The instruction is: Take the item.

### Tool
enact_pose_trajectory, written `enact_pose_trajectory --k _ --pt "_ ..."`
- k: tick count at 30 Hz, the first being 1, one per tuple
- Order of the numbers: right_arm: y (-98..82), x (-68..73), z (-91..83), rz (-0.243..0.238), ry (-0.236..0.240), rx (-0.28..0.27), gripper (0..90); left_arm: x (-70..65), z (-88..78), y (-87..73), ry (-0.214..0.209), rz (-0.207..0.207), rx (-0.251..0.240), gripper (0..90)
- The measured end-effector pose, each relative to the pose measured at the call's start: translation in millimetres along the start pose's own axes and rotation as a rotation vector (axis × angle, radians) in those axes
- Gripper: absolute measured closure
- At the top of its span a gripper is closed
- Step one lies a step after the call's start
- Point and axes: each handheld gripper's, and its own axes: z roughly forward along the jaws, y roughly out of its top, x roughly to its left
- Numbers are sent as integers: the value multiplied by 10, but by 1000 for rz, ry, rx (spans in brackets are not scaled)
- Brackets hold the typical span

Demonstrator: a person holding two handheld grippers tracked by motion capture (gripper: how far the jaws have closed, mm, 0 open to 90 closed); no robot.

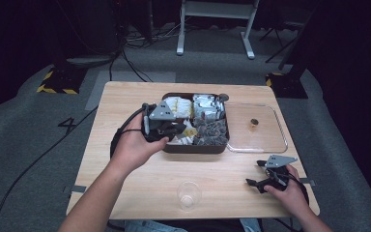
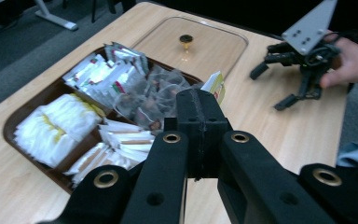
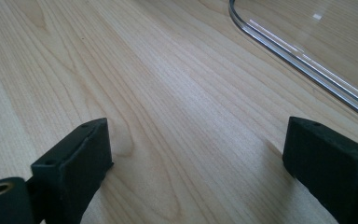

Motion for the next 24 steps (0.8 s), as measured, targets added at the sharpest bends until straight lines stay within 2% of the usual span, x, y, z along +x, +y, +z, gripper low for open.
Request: enact_pose_trajectory --k 9,16,24 --pt "0 1 0 1 -1 0 79 -197 18 -196 -36 1 -8 900" --pt "0 1 0 1 -1 0 79 -347 51 -301 -83 28 -9 900" --pt "1 3 0 3 -2 0 79 -528 138 -528 -145 20 -21 900"
